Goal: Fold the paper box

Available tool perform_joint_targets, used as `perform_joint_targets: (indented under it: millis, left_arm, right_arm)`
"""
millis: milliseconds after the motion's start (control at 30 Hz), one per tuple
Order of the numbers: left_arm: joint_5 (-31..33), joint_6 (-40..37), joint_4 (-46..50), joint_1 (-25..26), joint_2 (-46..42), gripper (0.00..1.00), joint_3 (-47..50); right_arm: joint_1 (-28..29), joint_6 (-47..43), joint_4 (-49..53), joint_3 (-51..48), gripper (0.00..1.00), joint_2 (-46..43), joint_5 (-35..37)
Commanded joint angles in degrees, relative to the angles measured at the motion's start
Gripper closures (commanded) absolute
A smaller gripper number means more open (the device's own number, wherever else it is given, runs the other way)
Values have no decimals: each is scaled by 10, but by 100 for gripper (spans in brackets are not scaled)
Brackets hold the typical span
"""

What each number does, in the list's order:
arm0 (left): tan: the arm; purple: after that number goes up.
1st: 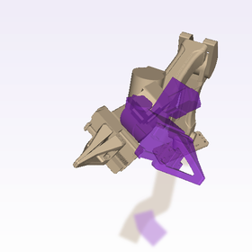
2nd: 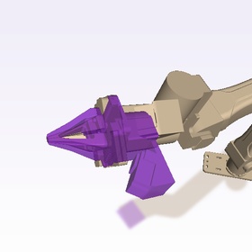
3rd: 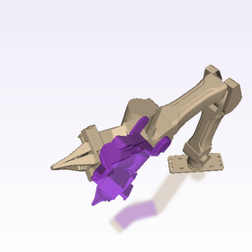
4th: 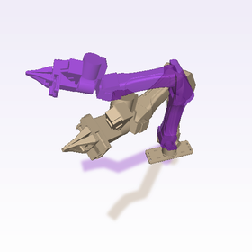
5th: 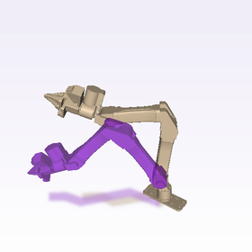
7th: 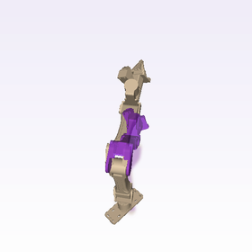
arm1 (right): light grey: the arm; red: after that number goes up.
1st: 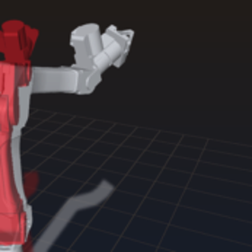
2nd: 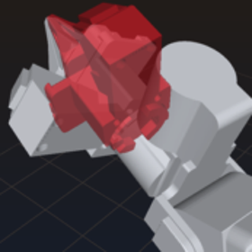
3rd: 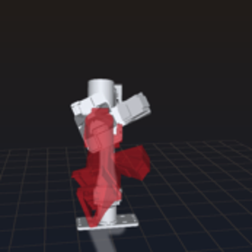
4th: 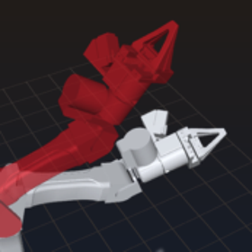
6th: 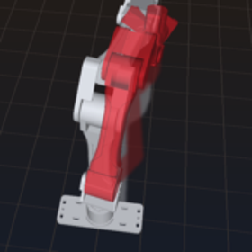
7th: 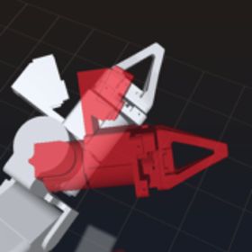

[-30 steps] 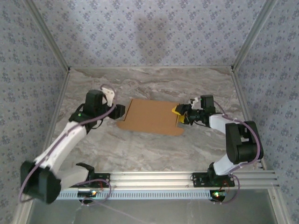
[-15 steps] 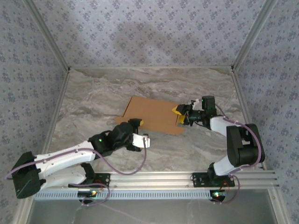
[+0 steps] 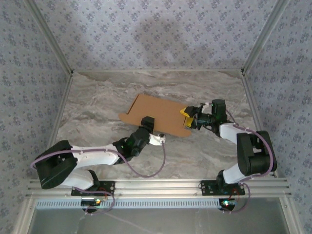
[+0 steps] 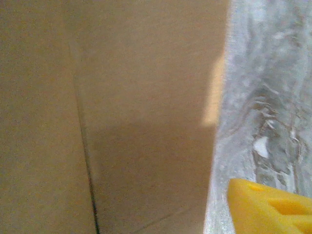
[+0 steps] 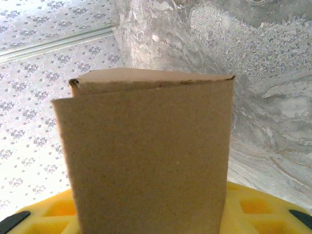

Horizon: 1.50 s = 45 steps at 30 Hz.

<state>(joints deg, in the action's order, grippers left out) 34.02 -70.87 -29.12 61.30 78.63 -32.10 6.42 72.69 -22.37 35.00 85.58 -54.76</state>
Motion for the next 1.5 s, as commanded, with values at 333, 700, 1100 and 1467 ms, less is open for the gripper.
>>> perform_joint_targets:
  millis: [333,700,1100,1467]
  left_arm:
    - [23,-13,19,3,-36,51,-20]
    - [15,7,116,1,-93,58,-29]
    - [-51,127,454,-12,-140,57,-168]
    - [-218,313,862,-16,-25,48,-451]
  right_arm:
    - [2,42,-7,-11,47,-32,-21]
    - [-3,25,50,-5,35,-54,-27]
    - [-53,-171,370,40,4,-167,60]
    - [-13,-468,732,307,0,-253,422]
